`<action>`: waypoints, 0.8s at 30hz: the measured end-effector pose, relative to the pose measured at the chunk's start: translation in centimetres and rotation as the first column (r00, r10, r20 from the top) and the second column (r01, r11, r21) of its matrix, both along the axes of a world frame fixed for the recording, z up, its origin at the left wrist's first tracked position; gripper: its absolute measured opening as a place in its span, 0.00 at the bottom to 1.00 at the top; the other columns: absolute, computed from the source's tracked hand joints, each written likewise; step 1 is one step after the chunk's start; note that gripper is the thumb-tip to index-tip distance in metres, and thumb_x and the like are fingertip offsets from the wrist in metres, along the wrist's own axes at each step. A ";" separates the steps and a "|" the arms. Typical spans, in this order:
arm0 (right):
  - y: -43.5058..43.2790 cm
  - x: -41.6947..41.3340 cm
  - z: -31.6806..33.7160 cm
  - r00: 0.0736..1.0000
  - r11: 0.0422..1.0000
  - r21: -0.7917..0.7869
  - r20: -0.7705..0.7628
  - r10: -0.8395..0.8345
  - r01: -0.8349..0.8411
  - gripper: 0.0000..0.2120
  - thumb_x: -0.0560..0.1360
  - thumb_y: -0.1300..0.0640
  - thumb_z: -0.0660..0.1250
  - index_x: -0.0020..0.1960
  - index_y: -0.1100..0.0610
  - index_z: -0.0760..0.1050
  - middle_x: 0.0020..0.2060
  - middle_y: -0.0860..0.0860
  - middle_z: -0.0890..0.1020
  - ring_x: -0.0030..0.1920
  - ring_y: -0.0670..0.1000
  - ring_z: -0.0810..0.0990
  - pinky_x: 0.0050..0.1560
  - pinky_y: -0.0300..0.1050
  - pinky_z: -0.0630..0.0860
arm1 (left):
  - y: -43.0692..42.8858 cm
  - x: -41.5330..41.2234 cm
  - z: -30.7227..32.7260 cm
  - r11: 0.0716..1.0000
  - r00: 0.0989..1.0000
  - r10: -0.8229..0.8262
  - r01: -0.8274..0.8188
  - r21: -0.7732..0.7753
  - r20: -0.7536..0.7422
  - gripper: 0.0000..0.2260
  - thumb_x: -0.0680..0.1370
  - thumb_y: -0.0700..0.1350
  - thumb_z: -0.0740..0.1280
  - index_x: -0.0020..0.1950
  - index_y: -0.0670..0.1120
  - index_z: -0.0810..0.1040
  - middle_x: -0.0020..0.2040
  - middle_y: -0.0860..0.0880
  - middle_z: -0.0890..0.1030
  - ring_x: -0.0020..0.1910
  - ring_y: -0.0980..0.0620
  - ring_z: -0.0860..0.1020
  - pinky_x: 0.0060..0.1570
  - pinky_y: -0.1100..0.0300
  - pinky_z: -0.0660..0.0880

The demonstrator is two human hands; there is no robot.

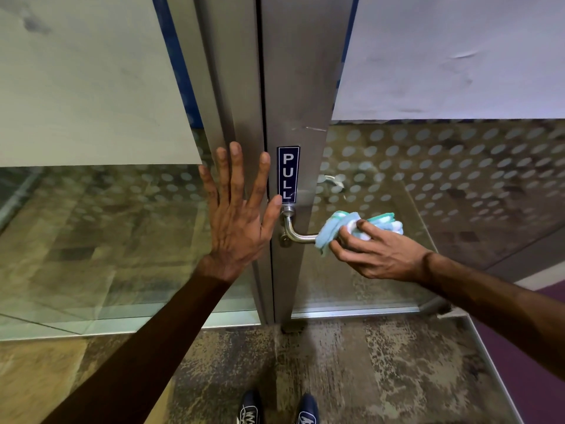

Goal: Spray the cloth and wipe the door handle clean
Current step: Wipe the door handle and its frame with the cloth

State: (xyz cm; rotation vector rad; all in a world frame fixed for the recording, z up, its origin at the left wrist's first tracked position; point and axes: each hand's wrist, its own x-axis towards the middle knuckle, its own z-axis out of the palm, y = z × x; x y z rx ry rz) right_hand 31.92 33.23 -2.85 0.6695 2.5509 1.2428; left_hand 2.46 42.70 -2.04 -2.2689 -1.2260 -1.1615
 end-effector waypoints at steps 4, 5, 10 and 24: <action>0.4 0.9 -0.3 0.999 1.000 -0.002 -0.026 0.023 -0.023 0.15 0.83 0.67 0.55 0.66 0.69 0.74 0.66 0.59 0.73 0.62 0.63 0.77 0.55 0.60 0.80 | -0.2 -0.1 0.2 1.000 1.000 0.010 -0.010 0.000 -0.005 0.31 0.88 0.61 0.50 0.85 0.56 0.37 0.83 0.50 0.27 0.83 0.47 0.31 0.81 0.40 0.34; 0.4 1.2 -0.3 0.999 1.000 -0.001 -0.027 0.022 -0.022 0.16 0.83 0.68 0.54 0.67 0.69 0.73 0.67 0.59 0.73 0.63 0.63 0.77 0.55 0.61 0.79 | -0.3 -0.1 0.2 1.000 1.000 0.011 -0.011 0.000 -0.010 0.31 0.88 0.60 0.50 0.85 0.56 0.37 0.83 0.50 0.27 0.83 0.47 0.31 0.81 0.40 0.34; 0.3 2.6 -0.1 1.000 0.999 -0.032 0.007 0.005 -0.004 0.18 0.83 0.72 0.48 0.64 0.68 0.73 0.68 0.62 0.72 0.64 0.66 0.73 0.56 0.64 0.80 | -0.7 -0.1 0.6 0.999 1.000 0.026 -0.026 -0.019 -0.018 0.30 0.88 0.60 0.50 0.85 0.55 0.40 0.82 0.51 0.25 0.82 0.48 0.29 0.81 0.39 0.34; -5.7 5.4 1.7 0.497 0.800 -0.575 -0.652 -0.573 0.169 0.40 0.61 0.75 0.76 0.69 0.48 0.82 0.68 0.63 0.75 0.66 0.58 0.75 0.62 0.55 0.78 | -1.3 0.7 1.2 0.997 1.000 -0.011 0.010 -0.079 -0.010 0.29 0.88 0.61 0.48 0.84 0.57 0.36 0.80 0.53 0.22 0.82 0.49 0.27 0.80 0.34 0.40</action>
